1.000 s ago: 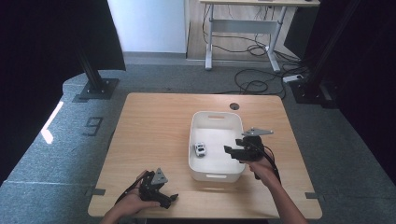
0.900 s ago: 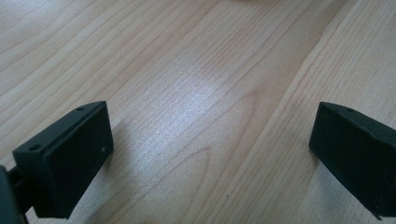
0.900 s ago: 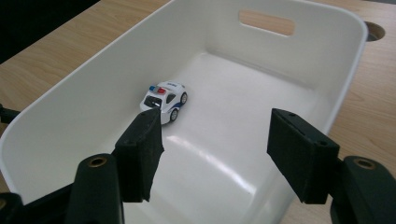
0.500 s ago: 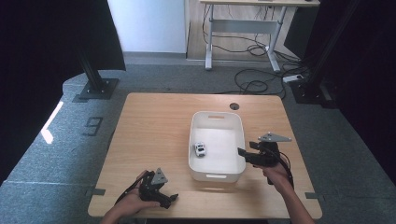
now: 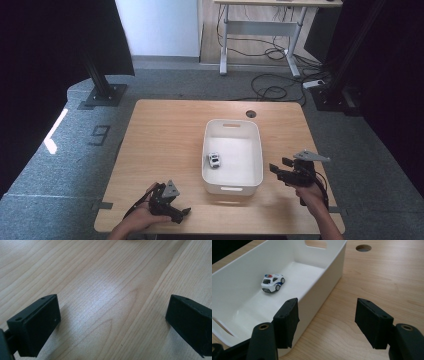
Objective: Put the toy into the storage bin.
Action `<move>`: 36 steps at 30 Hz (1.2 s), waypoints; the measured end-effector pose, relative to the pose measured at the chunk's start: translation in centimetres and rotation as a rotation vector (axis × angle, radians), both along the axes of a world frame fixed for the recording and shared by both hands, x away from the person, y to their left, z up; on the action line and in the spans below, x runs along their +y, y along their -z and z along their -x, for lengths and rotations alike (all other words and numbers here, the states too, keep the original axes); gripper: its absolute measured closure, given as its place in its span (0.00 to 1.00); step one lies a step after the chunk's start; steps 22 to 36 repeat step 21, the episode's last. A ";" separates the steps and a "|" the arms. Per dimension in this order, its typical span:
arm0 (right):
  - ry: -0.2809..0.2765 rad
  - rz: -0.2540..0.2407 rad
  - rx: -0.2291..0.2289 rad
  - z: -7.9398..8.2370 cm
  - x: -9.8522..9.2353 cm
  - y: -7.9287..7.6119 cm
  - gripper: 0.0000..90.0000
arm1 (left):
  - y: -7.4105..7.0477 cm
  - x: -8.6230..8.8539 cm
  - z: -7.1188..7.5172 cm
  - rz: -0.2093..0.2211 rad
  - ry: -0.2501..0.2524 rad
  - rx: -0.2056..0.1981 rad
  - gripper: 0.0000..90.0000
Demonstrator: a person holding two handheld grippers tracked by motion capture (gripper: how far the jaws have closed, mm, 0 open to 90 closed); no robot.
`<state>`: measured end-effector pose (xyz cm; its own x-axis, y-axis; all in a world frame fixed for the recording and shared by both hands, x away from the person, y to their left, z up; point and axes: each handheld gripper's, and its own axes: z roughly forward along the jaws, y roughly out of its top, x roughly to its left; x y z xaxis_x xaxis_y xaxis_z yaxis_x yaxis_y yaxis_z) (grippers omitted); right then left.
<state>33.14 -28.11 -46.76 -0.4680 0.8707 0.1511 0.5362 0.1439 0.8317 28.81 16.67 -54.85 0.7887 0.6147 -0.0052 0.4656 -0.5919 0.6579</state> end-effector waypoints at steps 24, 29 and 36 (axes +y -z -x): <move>0.055 0.025 0.036 0.4 -2.3 2.0 0.39 | 0.0 0.0 0.0 0.000 0.000 0.000 0.00; 0.055 0.025 0.036 0.4 -2.3 2.0 0.39 | 0.0 0.0 0.0 0.000 0.000 0.000 0.00; 0.055 0.025 0.036 0.4 -2.3 2.0 0.39 | 0.0 0.0 0.0 0.000 0.000 0.000 0.00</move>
